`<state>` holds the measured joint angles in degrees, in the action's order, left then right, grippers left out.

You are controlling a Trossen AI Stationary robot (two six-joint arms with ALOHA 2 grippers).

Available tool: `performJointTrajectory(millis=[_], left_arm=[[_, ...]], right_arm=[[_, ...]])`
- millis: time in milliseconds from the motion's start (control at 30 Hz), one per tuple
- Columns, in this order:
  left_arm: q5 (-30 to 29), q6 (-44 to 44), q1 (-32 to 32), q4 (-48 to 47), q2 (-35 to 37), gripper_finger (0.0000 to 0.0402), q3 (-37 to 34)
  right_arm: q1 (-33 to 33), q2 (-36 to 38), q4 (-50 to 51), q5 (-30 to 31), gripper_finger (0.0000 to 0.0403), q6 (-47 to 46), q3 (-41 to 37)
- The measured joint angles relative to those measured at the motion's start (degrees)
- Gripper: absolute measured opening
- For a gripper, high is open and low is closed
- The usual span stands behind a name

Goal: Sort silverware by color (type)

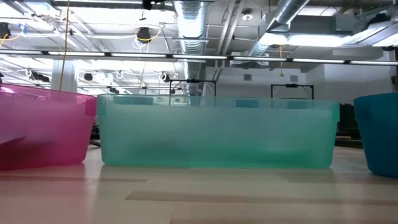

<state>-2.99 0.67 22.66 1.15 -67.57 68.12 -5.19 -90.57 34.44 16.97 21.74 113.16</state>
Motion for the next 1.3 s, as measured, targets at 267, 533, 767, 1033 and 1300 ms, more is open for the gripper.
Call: performJointTrajectory(millis=[267, 533, 767, 1033, 1300], left_arm=[[-5.42, -4.1, 2.1, -5.99, -2.06, 0.0206, -0.38], [12.6, -5.56, 11.69, 17.08, -3.41, 0.0206, -1.75], [16.85, -7.52, 15.75, 0.33, -0.3, 0.0206, 0.75], [-21.71, -6.9, 18.05, -9.68, -3.73, 0.0206, -1.99], [23.16, 8.91, 23.79, -9.76, -2.75, 0.0206, 1.97]], right_arm=[[6.43, -7.15, -16.54, -1.56, 0.0168, 8.05, -0.06], [13.18, -8.17, -8.52, -6.68, 0.0168, 5.49, 0.04], [22.24, -6.8, -15.39, -6.4, 0.0168, 6.72, 0.12], [20.96, -6.23, -12.96, -19.5, 0.0168, 4.36, 7.11], [13.0, -7.12, 10.14, -18.46, 0.0168, -0.15, 8.47]])
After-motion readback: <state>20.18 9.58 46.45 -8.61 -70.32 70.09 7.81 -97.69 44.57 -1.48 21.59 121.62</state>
